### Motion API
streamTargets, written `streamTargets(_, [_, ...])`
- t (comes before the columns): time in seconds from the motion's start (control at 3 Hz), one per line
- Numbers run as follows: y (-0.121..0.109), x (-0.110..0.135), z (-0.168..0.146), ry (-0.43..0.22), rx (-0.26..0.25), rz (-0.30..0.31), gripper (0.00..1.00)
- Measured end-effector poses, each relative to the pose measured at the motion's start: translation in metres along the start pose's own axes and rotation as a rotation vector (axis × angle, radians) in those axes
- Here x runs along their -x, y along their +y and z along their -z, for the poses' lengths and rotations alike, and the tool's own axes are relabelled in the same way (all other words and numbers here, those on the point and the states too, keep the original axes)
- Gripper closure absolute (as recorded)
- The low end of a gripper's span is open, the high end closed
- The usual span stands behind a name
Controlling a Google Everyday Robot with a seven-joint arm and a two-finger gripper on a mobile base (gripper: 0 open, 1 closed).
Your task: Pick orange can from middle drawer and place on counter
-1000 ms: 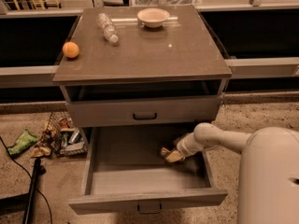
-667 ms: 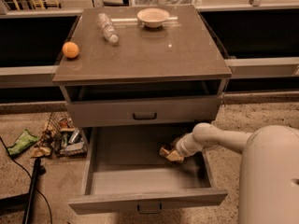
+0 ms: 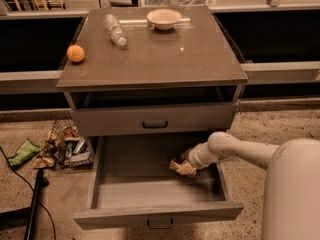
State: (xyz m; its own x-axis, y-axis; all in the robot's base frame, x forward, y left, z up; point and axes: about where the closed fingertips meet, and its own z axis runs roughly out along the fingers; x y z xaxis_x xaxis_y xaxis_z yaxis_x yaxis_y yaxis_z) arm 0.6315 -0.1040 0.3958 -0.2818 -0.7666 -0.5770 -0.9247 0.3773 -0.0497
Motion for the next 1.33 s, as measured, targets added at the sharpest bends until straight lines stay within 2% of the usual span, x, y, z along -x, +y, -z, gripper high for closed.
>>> streamTargets(0.33, [0.001,0.011,0.027,-0.078,0.012,0.029,1.0])
streamTargets(0.67, [0.007,0.019,0.069,-0.14,0.009,0.064,1.0])
streamTargets(1.0, [0.012,0.025,0.115,-0.154,-0.002,0.1,1.0])
streamTargets(1.33, [0.012,0.025,0.115,-0.154,-0.001,0.1,1.0])
